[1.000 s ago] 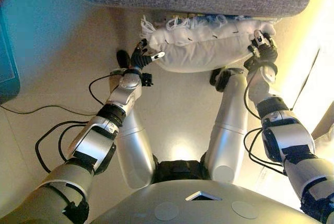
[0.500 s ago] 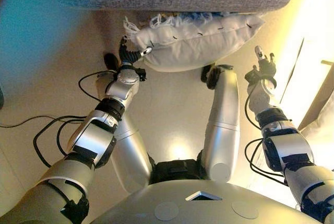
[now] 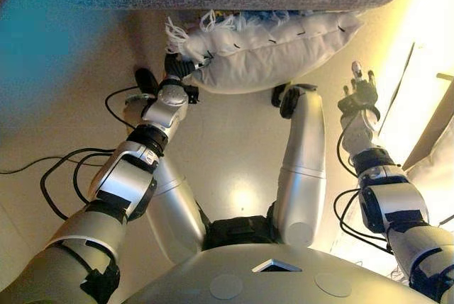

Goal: Pick up the cushion and take it to the sofa

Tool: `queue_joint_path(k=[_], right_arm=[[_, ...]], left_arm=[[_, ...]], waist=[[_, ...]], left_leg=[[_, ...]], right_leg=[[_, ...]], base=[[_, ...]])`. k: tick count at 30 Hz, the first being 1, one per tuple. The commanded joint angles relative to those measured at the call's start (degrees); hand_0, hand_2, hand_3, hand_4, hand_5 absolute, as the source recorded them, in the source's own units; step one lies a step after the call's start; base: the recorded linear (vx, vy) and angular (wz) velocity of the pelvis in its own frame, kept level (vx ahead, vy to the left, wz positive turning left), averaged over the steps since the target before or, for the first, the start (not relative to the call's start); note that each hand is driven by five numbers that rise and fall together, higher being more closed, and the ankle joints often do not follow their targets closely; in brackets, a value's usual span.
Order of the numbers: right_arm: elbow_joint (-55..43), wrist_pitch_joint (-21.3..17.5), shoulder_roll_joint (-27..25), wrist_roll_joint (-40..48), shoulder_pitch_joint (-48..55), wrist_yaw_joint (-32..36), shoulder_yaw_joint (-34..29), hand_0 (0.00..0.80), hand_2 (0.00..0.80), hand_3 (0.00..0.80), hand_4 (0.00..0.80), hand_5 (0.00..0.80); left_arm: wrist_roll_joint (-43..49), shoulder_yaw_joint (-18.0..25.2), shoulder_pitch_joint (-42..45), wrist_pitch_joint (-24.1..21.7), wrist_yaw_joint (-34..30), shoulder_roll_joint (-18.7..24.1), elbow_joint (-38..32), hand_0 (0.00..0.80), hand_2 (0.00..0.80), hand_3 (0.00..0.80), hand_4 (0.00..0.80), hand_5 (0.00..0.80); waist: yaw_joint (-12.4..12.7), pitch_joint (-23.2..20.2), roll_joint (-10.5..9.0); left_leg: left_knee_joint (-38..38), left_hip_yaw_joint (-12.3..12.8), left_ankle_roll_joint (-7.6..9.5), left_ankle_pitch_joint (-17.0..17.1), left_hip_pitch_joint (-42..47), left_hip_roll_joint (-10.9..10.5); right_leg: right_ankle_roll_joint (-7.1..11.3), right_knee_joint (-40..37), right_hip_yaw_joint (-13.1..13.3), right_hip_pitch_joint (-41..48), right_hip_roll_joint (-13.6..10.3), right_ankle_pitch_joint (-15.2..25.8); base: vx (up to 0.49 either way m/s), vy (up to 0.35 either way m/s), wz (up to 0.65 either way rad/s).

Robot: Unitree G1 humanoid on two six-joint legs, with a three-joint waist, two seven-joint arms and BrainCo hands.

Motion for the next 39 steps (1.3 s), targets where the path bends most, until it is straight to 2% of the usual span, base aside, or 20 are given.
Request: queue_joint_path(k=[1, 4, 14, 23, 28, 29, 30, 31, 32, 39], right_arm=[[-1.38, 1.15, -4.52, -1.27, 0.22, 0.59, -0.60, 0.000, 0.000, 0.000, 0.000, 0.000], [1.06, 2.17, -5.57, -2.07, -2.29, 1.35, -0.28, 0.000, 0.000, 0.000, 0.000, 0.000], [8.74, 5.47, -7.39, -3.36, -9.73, 2.56, 0.16, 0.000, 0.000, 0.000, 0.000, 0.000], [14.15, 11.66, -7.47, -9.24, -13.15, 0.93, 2.16, 0.000, 0.000, 0.000, 0.000, 0.000], [15.41, 15.82, -7.24, -15.16, -12.24, 4.23, 4.86, 0.000, 0.000, 0.000, 0.000, 0.000], [15.40, 16.23, -7.18, -15.33, -12.11, 5.19, 5.40, 0.179, 0.179, 0.179, 0.179, 0.179], [15.23, 16.98, -7.00, -15.27, -11.97, 5.80, 5.88, 0.687, 0.687, 0.687, 0.687, 0.687], [15.08, 17.28, -6.73, -15.44, -11.87, 5.82, 6.34, 0.800, 0.800, 0.800, 0.800, 0.800], [14.93, 17.00, -6.66, -14.98, -11.75, 5.80, 6.80, 0.800, 0.800, 0.800, 0.800, 0.800], [12.26, 14.10, -5.52, -11.75, -10.05, 4.55, 6.45, 0.800, 0.800, 0.800, 0.800, 0.800]], left_arm=[[1.00, -2.10, 0.75, -2.08, -1.55, -0.51, -2.25, 0.000, 0.000, 0.000, 0.000, 0.000], [0.74, -2.10, 1.38, -4.41, -3.46, 0.02, -3.84, 0.000, 0.000, 0.000, 0.000, 0.000], [-1.86, -1.82, 3.15, -5.08, -6.16, 1.57, -4.97, 0.000, 0.000, 0.000, 0.000, 0.000], [-2.79, -2.60, 3.12, -5.47, -6.92, 2.24, -6.86, 0.000, 0.000, 0.000, 0.000, 0.000], [-2.63, -2.94, 3.79, -4.16, -7.42, 2.70, -8.19, 0.000, 0.000, 0.000, 0.000, 0.000], [-2.39, -2.91, 3.89, -3.72, -7.72, 2.82, -8.45, 0.000, 0.000, 0.000, 0.000, 0.000], [-2.18, -2.95, 3.99, -2.95, -8.41, 2.93, -8.68, 0.104, 0.104, 0.104, 0.104, 0.104], [-1.98, -3.10, 4.00, -2.25, -9.35, 2.99, -8.83, 0.499, 0.499, 0.499, 0.499, 0.499], [-1.89, -3.28, 3.99, -1.88, -10.74, 3.10, -8.88, 0.800, 0.800, 0.800, 0.800, 0.800], [-2.28, -3.41, 3.89, -1.97, -10.42, 3.45, -10.57, 0.800, 0.800, 0.800, 0.800, 0.800]], waist=[[0.53, -0.60, 1.63], [1.43, -0.60, 2.42], [4.17, -0.60, 4.33], [5.44, -0.60, 5.77], [5.87, -0.60, 5.75], [5.91, -0.60, 5.71], [5.94, -0.60, 5.62], [5.94, -0.60, 5.48], [5.90, -0.60, 5.30], [5.31, -0.60, 4.64]], left_leg=[[3.28, 0.37, 3.94, -3.60, 0.50, 0.75], [3.97, 0.16, 3.96, -3.72, 0.01, 0.44], [8.25, -1.39, 4.07, -4.07, -3.14, -0.43], [9.87, -2.34, 3.92, -3.45, -7.12, -1.26], [10.13, -2.82, 3.76, -2.70, -8.04, -1.46], [10.25, -2.89, 3.72, -2.56, -8.21, -1.45], [10.37, -2.99, 3.63, -2.42, -8.35, -1.47], [10.46, -3.12, 3.53, -2.27, -8.44, -1.45], [10.60, -3.28, 3.41, -2.08, -8.59, -1.33], [11.91, -3.69, 3.33, -2.15, -8.67, -0.91]], right_leg=[[-0.41, -3.03, 1.48, -1.36, -1.84, 8.10], [-0.70, -1.43, 1.72, -2.05, -2.49, 7.14], [-2.01, 5.96, 2.60, -5.13, -3.76, 2.45], [-2.77, 9.48, 3.12, -9.02, -4.61, 0.40], [-2.77, 9.67, 2.91, -9.77, -5.08, 0.81], [-2.77, 9.76, 2.94, -9.92, -5.08, 0.89], [-2.74, 9.83, 2.97, -10.04, -5.05, 1.00], [-2.69, 9.86, 3.01, -10.13, -5.00, 1.16], [-2.62, 9.80, 3.07, -10.21, -4.94, 1.45], [-2.29, 10.18, 3.92, -10.14, -4.10, 2.28]], base=[[0.013, -0.023, 0.15], [0.026, -0.021, 0.15], [0.029, -0.046, 0.14], [-0.009, -0.028, 0.13], [-0.009, -0.029, 0.10], [-0.007, -0.011, 0.07], [0.000, 0.000, 0.00], [0.000, 0.000, 0.00], [0.000, 0.000, 0.00], [0.002, 0.069, -0.02]])
